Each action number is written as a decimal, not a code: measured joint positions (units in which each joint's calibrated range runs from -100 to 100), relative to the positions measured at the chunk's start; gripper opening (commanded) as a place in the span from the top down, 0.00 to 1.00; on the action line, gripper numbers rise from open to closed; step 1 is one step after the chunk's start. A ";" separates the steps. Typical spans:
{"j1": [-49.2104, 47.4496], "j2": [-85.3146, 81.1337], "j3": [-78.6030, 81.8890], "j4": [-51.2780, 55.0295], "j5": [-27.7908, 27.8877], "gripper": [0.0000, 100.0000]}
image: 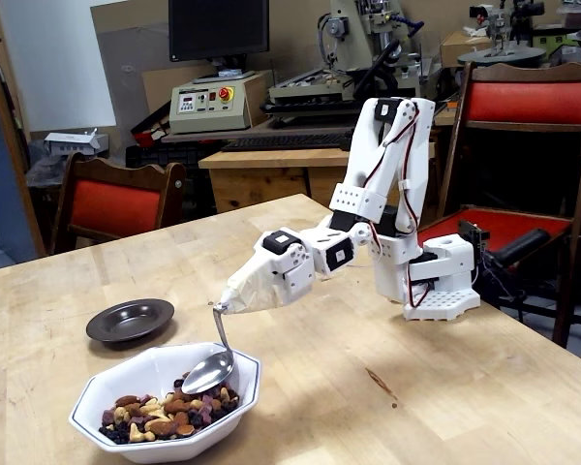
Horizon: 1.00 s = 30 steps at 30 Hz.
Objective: Use spoon to take food
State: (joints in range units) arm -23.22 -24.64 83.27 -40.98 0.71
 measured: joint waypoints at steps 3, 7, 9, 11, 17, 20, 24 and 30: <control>0.00 0.00 -0.51 2.32 0.00 0.96; 0.00 -1.97 -1.37 5.44 0.00 0.96; 0.00 -2.83 -1.89 6.56 0.00 0.96; 0.00 -3.18 -2.15 7.60 0.00 0.96; 0.00 -3.18 -2.75 10.48 0.00 0.96; 0.00 -3.18 -4.20 12.55 0.00 0.96; 0.00 -3.18 -7.89 17.27 0.00 0.96; 0.00 -3.78 -14.16 25.99 0.00 0.96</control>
State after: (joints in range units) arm -23.22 -28.41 69.11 -14.99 0.71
